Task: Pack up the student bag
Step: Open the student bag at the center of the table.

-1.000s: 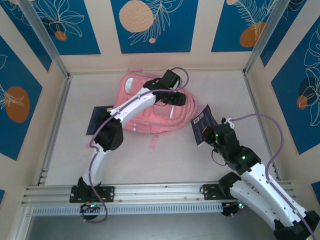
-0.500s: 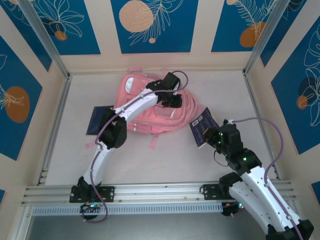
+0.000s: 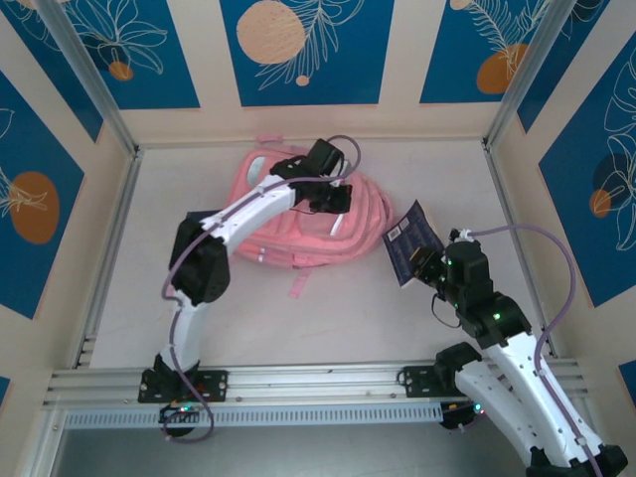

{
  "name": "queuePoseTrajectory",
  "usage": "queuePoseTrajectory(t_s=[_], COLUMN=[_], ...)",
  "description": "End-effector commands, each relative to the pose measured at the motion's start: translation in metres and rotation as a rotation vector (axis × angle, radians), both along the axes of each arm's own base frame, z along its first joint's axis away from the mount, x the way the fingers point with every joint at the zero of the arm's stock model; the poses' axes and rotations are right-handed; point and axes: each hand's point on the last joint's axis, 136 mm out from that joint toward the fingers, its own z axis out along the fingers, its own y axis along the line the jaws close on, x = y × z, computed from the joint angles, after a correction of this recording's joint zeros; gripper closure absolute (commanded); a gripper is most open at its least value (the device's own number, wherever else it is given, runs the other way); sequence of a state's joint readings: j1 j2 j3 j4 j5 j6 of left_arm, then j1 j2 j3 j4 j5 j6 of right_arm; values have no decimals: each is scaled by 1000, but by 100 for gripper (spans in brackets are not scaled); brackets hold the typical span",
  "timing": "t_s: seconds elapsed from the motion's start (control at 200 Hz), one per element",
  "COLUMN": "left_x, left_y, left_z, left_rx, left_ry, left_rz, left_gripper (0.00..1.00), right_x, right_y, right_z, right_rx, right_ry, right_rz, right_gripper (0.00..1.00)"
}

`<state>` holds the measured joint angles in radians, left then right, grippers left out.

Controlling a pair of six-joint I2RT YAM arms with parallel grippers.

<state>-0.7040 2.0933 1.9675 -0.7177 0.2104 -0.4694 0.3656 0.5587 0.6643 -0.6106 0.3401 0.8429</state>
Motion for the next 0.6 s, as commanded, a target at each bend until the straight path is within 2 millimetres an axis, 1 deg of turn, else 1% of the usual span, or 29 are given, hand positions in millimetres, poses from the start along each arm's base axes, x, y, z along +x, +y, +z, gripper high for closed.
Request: queuePoseTrajectory(t_s=[0.0, 0.075, 0.165, 0.215, 0.35, 0.43, 0.525, 0.545, 0.595], left_x=[-34, -50, -67, -77, -103, -116, -124, -125, -126], left_y=[4, 12, 24, 29, 36, 37, 38, 39, 43], left_z=[72, 86, 93, 98, 108, 103, 86, 82, 76], left_rx=[-118, -143, -158, -176, -232, -263, -245, -235, -198], left_ry=[-73, -85, -87, -84, -69, -39, 11, 15, 4], left_rz=[-100, -130, -137, -151, -204, -225, -230, -228, -214], left_gripper=[100, 100, 100, 100, 100, 100, 100, 97, 84], right_x=[2, 3, 3, 4, 4, 3, 4, 4, 6], right_y=[-8, -7, 1, 14, 54, 76, 94, 97, 99], right_z=[19, 21, 20, 22, 23, 22, 22, 22, 22], right_rx=[-38, -33, 12, 60, 255, 391, 558, 593, 683], right_ry=[-56, -63, -66, -79, -93, -70, -21, -10, 18], right_rz=[-19, -14, 14, 64, 226, 304, 359, 361, 350], right_gripper=[100, 100, 100, 100, 99, 98, 100, 100, 100])
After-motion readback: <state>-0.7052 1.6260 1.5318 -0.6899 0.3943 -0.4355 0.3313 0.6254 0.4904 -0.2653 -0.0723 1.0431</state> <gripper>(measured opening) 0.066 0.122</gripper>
